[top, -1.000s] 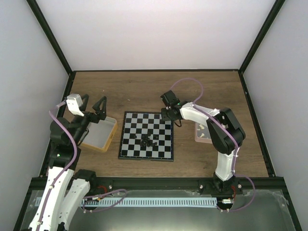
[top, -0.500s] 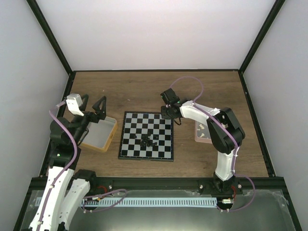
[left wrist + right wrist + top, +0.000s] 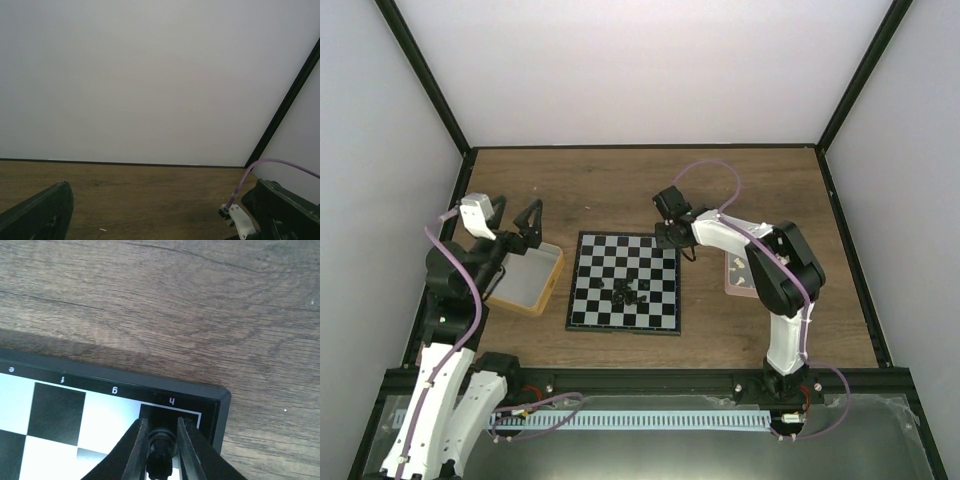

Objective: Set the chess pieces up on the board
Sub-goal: Place the chess piece on the chessboard, then pick up the chess piece from the chessboard.

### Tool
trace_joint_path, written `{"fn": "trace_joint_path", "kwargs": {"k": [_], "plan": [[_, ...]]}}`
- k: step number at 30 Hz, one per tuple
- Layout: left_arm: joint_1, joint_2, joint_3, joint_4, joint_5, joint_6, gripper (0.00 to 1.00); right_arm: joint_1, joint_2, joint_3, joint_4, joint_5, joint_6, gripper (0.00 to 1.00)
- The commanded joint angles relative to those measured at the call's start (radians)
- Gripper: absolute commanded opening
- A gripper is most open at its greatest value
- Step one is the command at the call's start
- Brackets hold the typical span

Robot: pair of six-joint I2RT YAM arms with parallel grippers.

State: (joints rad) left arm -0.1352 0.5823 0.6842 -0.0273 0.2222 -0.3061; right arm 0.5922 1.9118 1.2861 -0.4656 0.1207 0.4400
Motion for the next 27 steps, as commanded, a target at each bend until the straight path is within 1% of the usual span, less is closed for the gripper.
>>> {"fn": "trace_joint_path", "kwargs": {"k": [1, 4, 9, 12, 16, 18, 21, 24, 27], "plan": [[0.006, 0.003, -0.01, 0.018, 0.016, 0.01, 1.0, -0.005, 0.028, 0.033, -0.011, 0.054, -0.007, 0.17], [0.006, 0.008, -0.01, 0.019, 0.017, 0.009, 1.0, -0.006, 0.029, 0.029, 0.002, 0.068, -0.011, 0.16], [0.006, 0.011, -0.009, 0.021, 0.019, 0.009, 1.0, -0.005, 0.028, 0.032, 0.02, 0.018, -0.012, 0.17], [0.006, 0.013, -0.01, 0.02, 0.017, 0.009, 1.0, -0.006, 0.011, 0.036, 0.018, 0.0, -0.007, 0.22], [0.006, 0.03, -0.015, 0.021, 0.012, 0.006, 1.0, -0.005, -0.044, 0.035, 0.009, -0.005, 0.004, 0.32], [0.005, 0.047, -0.008, 0.002, 0.015, 0.007, 1.0, -0.006, -0.084, 0.035, 0.0, 0.007, 0.01, 0.36], [0.005, 0.081, 0.019, -0.054, 0.073, 0.021, 1.0, -0.006, -0.14, 0.025, -0.017, 0.009, 0.021, 0.38], [0.002, 0.117, 0.036, -0.125, 0.166, 0.033, 1.0, 0.0, -0.186, 0.006, -0.022, -0.047, 0.017, 0.39], [0.0, 0.125, 0.038, -0.158, 0.166, 0.033, 1.0, 0.054, -0.206, 0.005, -0.036, -0.074, -0.009, 0.4]]}}
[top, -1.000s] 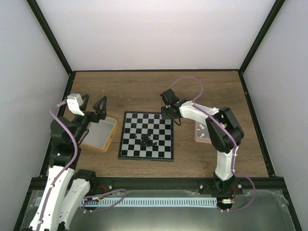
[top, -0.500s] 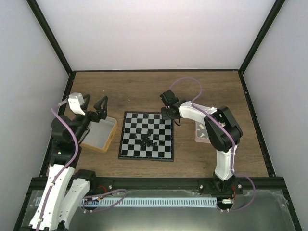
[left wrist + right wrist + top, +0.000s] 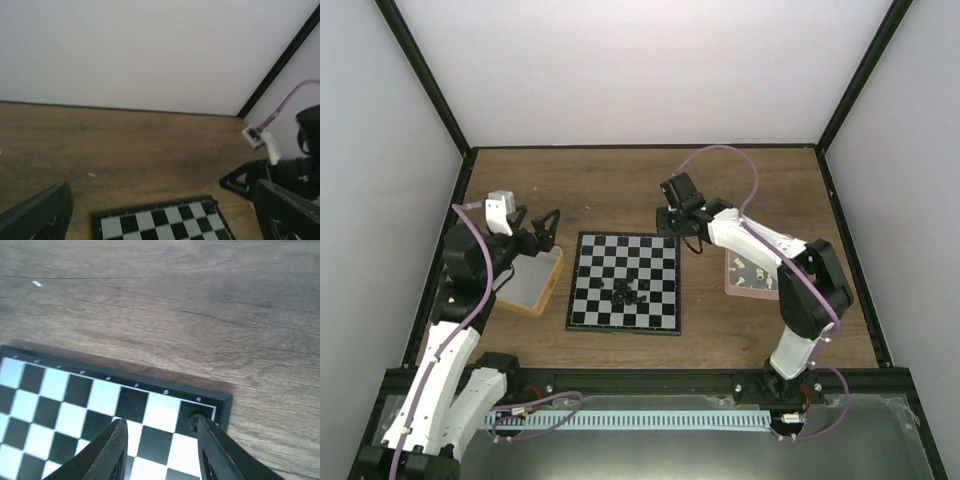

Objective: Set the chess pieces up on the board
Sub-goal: Pick up the chess piece from the chessboard.

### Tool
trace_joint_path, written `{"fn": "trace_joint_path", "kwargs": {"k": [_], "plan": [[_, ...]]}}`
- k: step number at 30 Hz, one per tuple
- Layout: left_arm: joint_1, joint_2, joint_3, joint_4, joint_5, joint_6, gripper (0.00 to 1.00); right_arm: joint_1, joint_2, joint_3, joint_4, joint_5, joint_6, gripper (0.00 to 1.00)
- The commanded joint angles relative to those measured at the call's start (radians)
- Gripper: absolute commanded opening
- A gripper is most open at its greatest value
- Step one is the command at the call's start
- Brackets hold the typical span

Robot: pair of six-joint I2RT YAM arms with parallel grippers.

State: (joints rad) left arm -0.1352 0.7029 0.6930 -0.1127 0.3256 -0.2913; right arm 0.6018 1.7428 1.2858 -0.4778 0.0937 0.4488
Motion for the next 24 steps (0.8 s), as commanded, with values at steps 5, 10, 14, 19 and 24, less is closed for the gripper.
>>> {"fn": "trace_joint_path", "kwargs": {"k": [5, 10, 14, 19, 24], "plan": [[0.0, -0.025, 0.039, -0.048, -0.024, 0.022, 1.0, 0.155, -0.028, 0.043, -0.055, -0.102, -0.021, 0.41], [0.0, -0.021, 0.048, -0.012, -0.052, 0.031, 1.0, 0.239, 0.013, 0.072, -0.088, -0.122, -0.001, 0.41], [0.0, -0.018, 0.03, 0.024, -0.002, 0.052, 1.0, 0.271, 0.05, 0.072, -0.122, -0.144, 0.007, 0.34], [0.0, -0.026, 0.008, 0.022, -0.011, 0.053, 1.0, 0.277, 0.073, 0.063, -0.157, -0.141, 0.023, 0.32], [0.0, -0.034, 0.007, 0.017, 0.001, 0.066, 1.0, 0.277, 0.109, 0.073, -0.167, -0.139, 0.023, 0.24]]}}
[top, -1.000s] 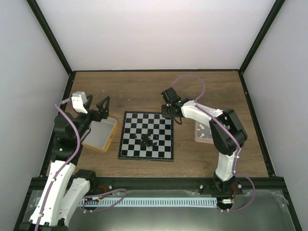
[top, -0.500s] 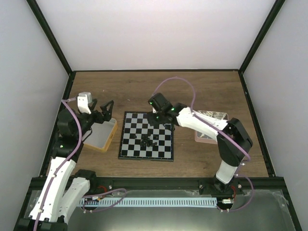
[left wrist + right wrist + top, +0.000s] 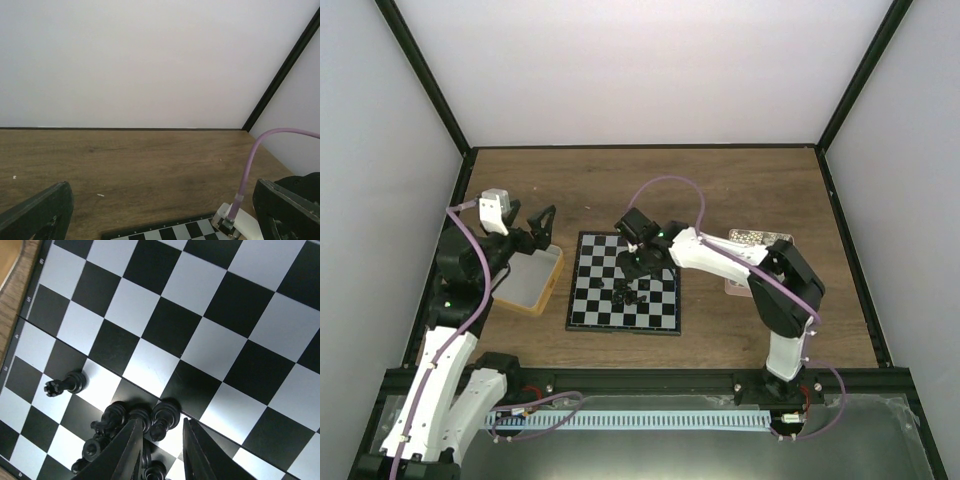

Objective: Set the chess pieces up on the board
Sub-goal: Pick up the chess piece from the chessboard.

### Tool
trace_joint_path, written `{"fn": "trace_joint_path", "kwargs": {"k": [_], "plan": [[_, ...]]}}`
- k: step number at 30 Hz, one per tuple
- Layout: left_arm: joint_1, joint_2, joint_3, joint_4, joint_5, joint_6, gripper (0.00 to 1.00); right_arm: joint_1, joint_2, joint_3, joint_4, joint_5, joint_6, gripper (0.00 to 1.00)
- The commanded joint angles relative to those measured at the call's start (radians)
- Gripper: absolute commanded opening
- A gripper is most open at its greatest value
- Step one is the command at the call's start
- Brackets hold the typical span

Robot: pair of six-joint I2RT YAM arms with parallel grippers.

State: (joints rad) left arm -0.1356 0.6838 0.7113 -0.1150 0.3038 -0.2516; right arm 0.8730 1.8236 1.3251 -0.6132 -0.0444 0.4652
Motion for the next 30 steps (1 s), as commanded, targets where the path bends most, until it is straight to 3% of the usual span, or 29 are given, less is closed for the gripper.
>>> {"fn": "trace_joint_path", "kwargs": {"k": [1, 8, 13, 18, 30], "plan": [[0.001, -0.016, -0.013, 0.021, 0.033, 0.027, 1.0, 0.005, 0.036, 0.039, -0.033, -0.006, 0.007, 0.24], [0.001, -0.021, -0.015, 0.021, 0.037, 0.032, 1.0, 0.006, 0.065, 0.038, -0.028, -0.016, 0.003, 0.23], [0.001, -0.023, -0.015, 0.019, 0.031, 0.032, 1.0, 0.006, 0.069, 0.035, -0.018, 0.001, 0.013, 0.11], [0.001, -0.025, -0.016, 0.018, 0.024, 0.031, 1.0, 0.006, 0.051, 0.06, -0.008, 0.083, 0.026, 0.07], [0.002, -0.055, -0.017, -0.004, -0.097, 0.028, 1.0, 0.003, 0.212, 0.299, -0.004, 0.148, -0.031, 0.07]]}}
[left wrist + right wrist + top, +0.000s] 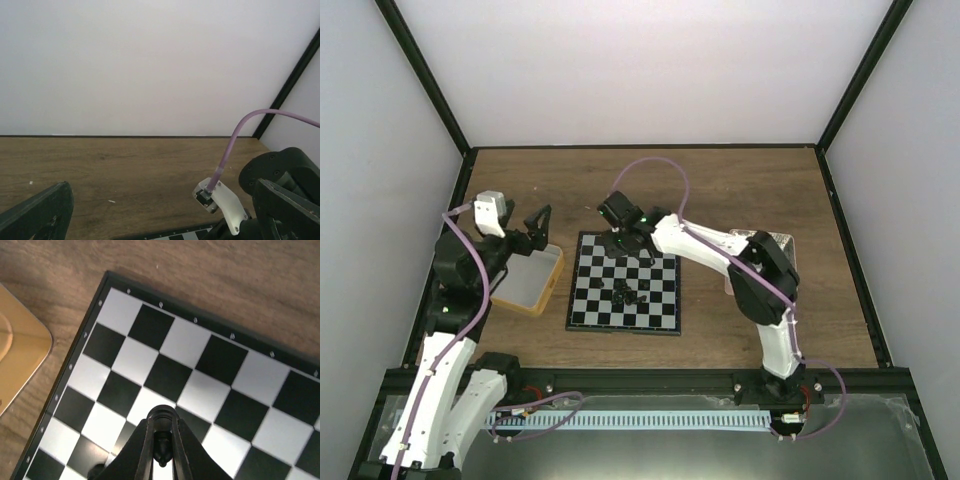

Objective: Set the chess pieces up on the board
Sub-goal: Place the chess piece on the chessboard.

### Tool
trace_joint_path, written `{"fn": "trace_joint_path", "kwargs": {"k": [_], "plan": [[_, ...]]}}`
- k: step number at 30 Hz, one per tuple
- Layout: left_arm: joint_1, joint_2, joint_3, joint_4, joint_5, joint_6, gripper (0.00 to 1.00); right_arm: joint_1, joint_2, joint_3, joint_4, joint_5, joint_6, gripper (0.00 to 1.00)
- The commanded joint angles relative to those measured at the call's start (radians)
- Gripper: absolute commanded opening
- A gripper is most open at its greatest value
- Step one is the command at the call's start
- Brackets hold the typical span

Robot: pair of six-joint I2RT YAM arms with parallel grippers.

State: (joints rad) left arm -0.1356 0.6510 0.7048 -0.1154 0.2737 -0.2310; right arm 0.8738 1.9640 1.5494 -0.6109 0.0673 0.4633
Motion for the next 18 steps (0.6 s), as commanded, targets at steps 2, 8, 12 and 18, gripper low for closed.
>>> {"fn": "trace_joint_path", "kwargs": {"k": [2, 8, 12, 18], "plan": [[0.002, -0.028, -0.01, -0.01, -0.096, 0.004, 1.0, 0.002, 0.098, 0.107, -0.009, 0.036, -0.04, 0.07], [0.002, -0.035, -0.006, -0.029, -0.169, 0.0, 1.0, 0.002, 0.182, 0.195, -0.065, 0.028, -0.059, 0.1], [0.001, -0.034, -0.008, -0.031, -0.172, -0.001, 1.0, 0.002, 0.189, 0.207, -0.073, 0.022, -0.057, 0.22], [0.002, -0.035, -0.009, -0.029, -0.168, -0.002, 1.0, 0.002, 0.176, 0.224, -0.057, 0.015, -0.04, 0.35]]}}
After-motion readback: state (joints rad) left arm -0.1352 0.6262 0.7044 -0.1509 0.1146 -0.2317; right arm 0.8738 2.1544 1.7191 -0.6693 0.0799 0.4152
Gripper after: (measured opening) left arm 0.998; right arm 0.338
